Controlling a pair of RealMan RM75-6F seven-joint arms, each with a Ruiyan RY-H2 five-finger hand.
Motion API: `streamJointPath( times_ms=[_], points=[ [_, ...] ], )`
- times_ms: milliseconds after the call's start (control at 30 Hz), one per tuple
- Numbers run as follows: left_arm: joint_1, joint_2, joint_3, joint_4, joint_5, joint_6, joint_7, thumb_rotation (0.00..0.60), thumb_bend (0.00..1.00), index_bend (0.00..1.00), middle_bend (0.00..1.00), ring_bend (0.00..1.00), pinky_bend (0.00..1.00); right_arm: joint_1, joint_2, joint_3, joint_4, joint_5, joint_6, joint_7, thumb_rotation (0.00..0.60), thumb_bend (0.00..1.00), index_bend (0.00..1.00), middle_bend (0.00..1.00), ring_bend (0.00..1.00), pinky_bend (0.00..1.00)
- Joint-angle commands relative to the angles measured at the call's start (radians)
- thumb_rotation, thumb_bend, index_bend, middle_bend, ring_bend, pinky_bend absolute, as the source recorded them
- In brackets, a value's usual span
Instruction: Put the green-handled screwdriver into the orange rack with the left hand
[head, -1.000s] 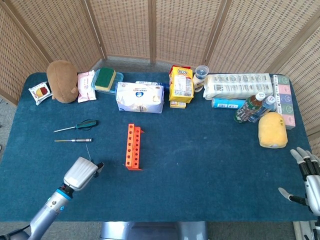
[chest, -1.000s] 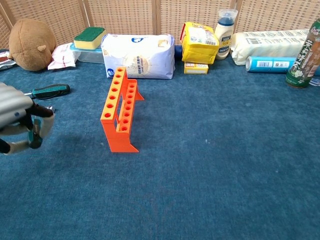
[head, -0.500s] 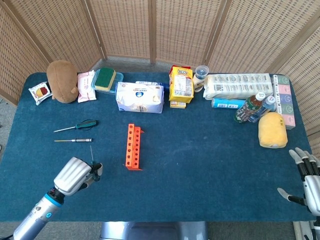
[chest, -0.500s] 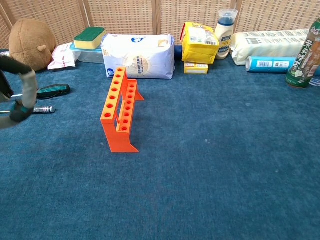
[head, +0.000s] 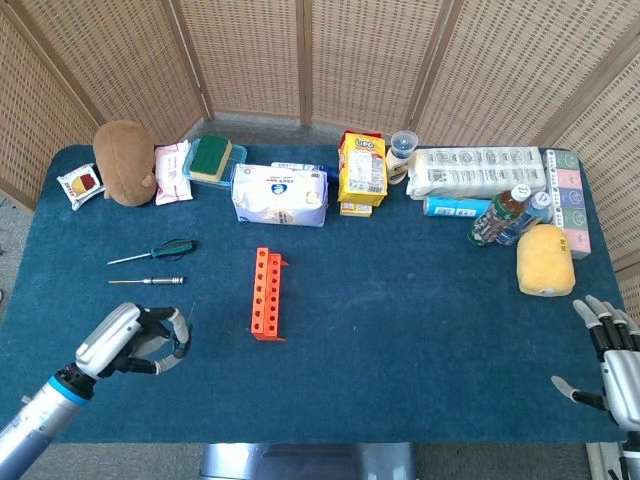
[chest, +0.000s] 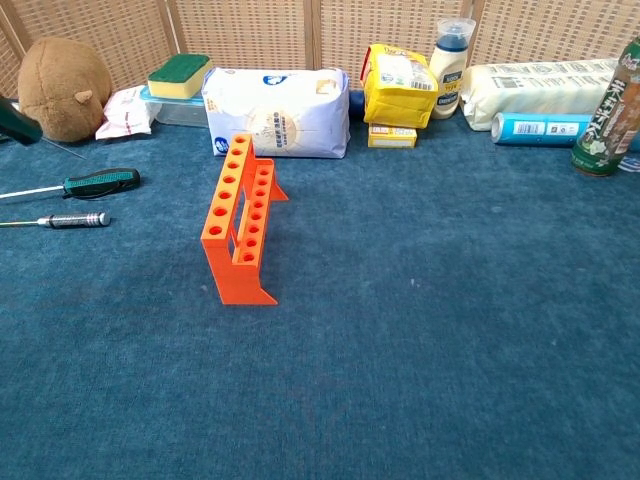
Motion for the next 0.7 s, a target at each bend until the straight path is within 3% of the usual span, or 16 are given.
streamJointPath(
  times_ms=[33, 233, 533, 700],
  points=[
    [-0.033, 0.057, -0.012, 0.016, -0.052, -0.032, -0.245, 0.6, 0.32, 0.62, 1.0, 1.0, 1.0, 0.001, -0.002, -0.001, -0.002, 0.001, -0.003, -0.007, 0.6, 0.0, 0.04, 0.04, 0.04, 0.0],
    [-0.064, 0.055, -0.048, -0.036, -0.177, -0.132, -0.391, 0.6, 0.32, 0.62, 1.0, 1.0, 1.0, 0.004, -0.008, -0.001, -0.006, 0.006, -0.011, -0.026, 0.6, 0.0, 0.04, 0.04, 0.04, 0.0],
    [-0.134, 0.156, -0.106, -0.196, -0.367, -0.306, -0.295, 0.6, 0.33, 0.62, 1.0, 1.0, 1.0, 0.005, -0.01, -0.002, -0.008, 0.006, -0.012, -0.035, 0.6, 0.0, 0.04, 0.04, 0.04, 0.0],
    [-0.154, 0.187, -0.135, -0.261, -0.435, -0.352, -0.221, 0.6, 0.33, 0.62, 1.0, 1.0, 1.0, 0.005, -0.01, -0.001, -0.008, 0.007, -0.01, -0.034, 0.6, 0.0, 0.04, 0.04, 0.04, 0.0]
  ],
)
